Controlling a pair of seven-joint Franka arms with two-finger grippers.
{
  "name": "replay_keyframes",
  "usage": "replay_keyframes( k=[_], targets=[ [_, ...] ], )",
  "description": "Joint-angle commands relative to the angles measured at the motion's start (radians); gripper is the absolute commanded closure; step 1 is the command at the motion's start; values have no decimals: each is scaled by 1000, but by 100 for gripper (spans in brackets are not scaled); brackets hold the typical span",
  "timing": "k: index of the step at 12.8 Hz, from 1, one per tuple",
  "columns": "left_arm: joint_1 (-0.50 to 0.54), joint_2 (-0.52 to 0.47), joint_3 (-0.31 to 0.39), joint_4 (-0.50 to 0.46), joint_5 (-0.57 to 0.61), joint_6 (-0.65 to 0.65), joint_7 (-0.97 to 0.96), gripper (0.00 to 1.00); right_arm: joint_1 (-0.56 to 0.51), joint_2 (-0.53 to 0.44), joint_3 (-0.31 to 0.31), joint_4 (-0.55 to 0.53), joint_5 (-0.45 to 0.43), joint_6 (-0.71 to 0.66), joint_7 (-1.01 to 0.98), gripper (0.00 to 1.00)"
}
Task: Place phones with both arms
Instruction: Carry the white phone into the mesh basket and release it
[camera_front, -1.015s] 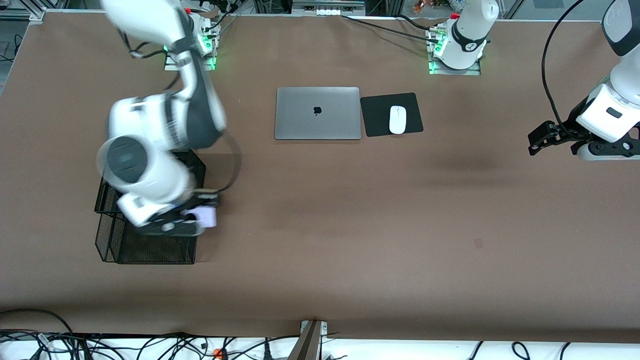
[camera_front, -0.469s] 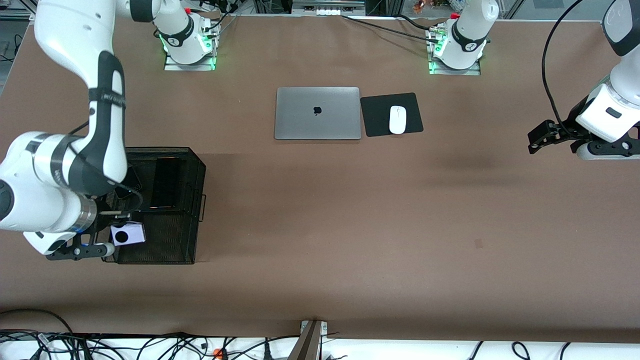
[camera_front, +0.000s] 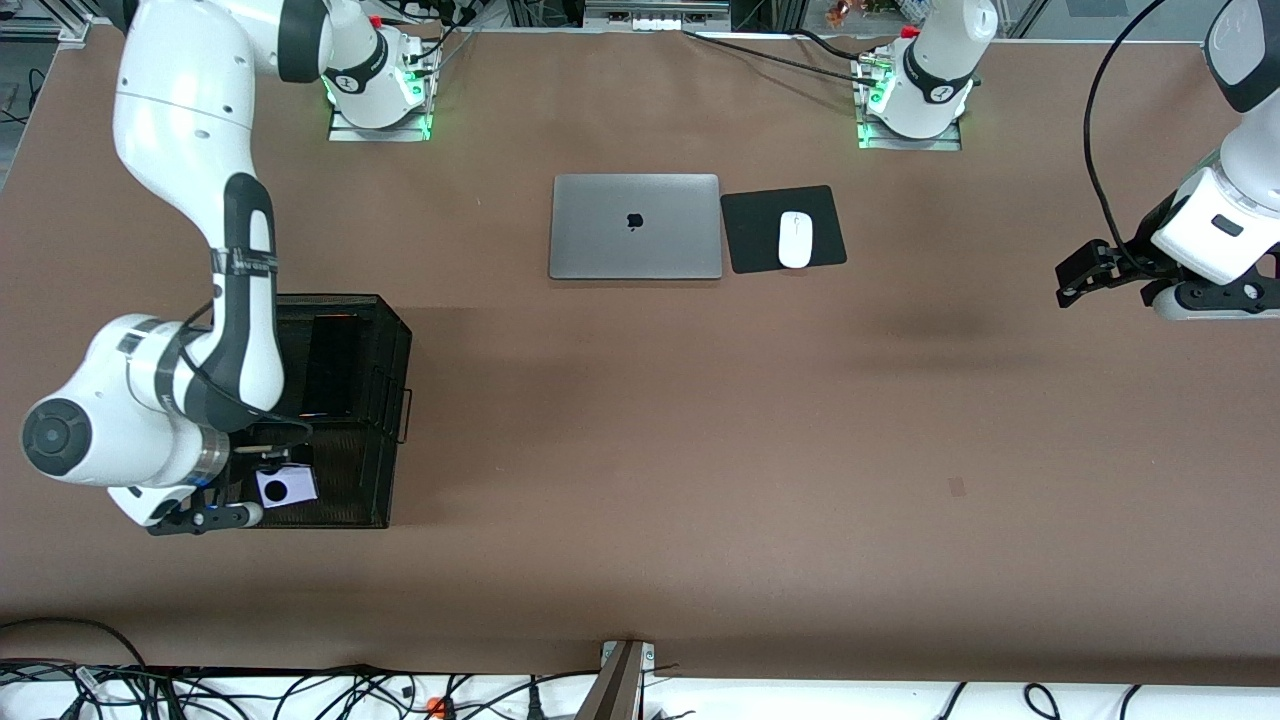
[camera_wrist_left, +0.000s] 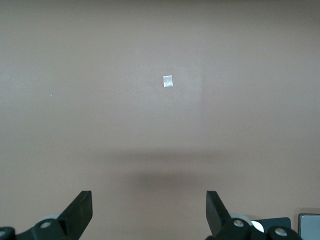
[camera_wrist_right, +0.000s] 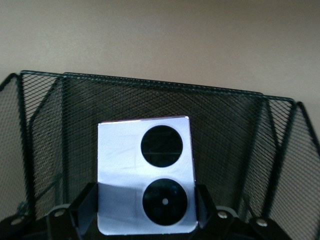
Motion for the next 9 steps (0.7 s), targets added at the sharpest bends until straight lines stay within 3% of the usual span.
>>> replay_keyframes(
  k=[1, 2, 3, 7, 9],
  targets=[
    [5, 10, -3, 26, 11, -23, 13, 0, -13, -2, 8, 3, 32, 9, -10, 37],
    [3, 10, -3, 26, 13, -24, 13, 0, -13, 0, 8, 3, 41, 18, -8, 6],
    [3, 10, -3, 26, 13, -24, 13, 0, -13, 0, 8, 3, 44, 18, -7, 0],
    [3, 10, -3, 26, 13, -22, 13, 0, -13, -43, -3, 7, 42, -26, -13, 0],
    [3, 11, -3, 26, 13, -22, 13, 0, -7, -97, -52, 13, 35, -135, -16, 0]
  ],
)
